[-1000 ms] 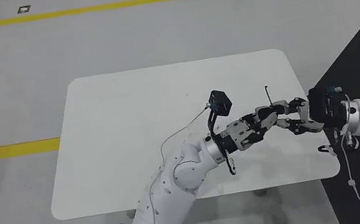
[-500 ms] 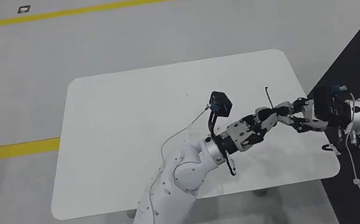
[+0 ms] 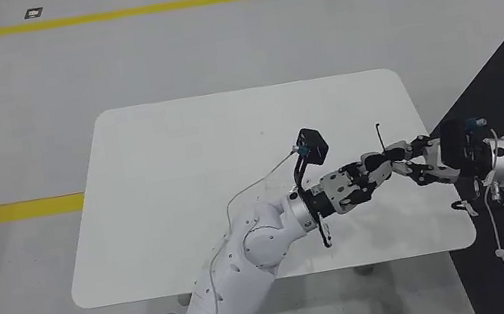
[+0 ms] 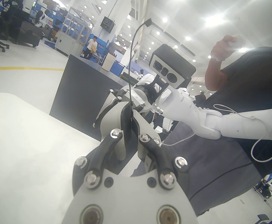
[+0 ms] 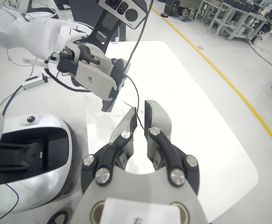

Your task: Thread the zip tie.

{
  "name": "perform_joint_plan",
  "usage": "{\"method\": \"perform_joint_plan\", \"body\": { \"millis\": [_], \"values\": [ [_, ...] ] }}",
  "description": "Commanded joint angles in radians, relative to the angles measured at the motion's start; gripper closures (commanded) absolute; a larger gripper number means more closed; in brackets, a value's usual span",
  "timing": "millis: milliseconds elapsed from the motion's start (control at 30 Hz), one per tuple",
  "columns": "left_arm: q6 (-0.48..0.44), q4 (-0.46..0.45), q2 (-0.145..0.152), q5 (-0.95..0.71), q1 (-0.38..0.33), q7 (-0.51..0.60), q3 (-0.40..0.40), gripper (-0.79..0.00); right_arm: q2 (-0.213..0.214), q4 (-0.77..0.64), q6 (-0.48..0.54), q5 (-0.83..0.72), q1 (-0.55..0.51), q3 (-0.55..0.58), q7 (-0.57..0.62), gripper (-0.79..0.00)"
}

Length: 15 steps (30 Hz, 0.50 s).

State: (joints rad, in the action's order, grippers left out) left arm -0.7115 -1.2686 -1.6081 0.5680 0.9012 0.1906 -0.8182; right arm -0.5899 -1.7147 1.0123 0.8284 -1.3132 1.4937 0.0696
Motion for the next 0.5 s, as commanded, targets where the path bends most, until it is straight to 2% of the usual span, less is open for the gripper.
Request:
{"method": "perform_joint_plan", "body": {
  "millis": [0,67,267,400,467],
  "values": [
    [-0.002,0.000,0.000,-0.001,0.000,0.000,0.000,0.000,0.001,0.000,0.000,0.000,0.000,-0.002,0.001,-0.126],
    [-0.002,0.000,0.000,0.000,0.001,0.000,0.000,0.000,0.002,-0.002,0.000,-0.001,0.001,-0.005,0.002,-0.105],
    [-0.002,0.000,0.000,-0.002,0.000,0.009,0.003,0.000,0.002,0.002,0.000,-0.001,0.008,-0.013,0.006,-0.135],
    [-0.006,0.001,0.000,-0.003,-0.001,0.015,0.004,0.000,0.003,0.005,0.000,-0.004,0.010,-0.016,0.009,-0.015],
    [-0.006,0.003,0.000,-0.009,-0.001,0.019,0.005,0.000,0.003,0.006,0.000,-0.005,0.010,-0.017,0.010,0.000]
  ]
}}
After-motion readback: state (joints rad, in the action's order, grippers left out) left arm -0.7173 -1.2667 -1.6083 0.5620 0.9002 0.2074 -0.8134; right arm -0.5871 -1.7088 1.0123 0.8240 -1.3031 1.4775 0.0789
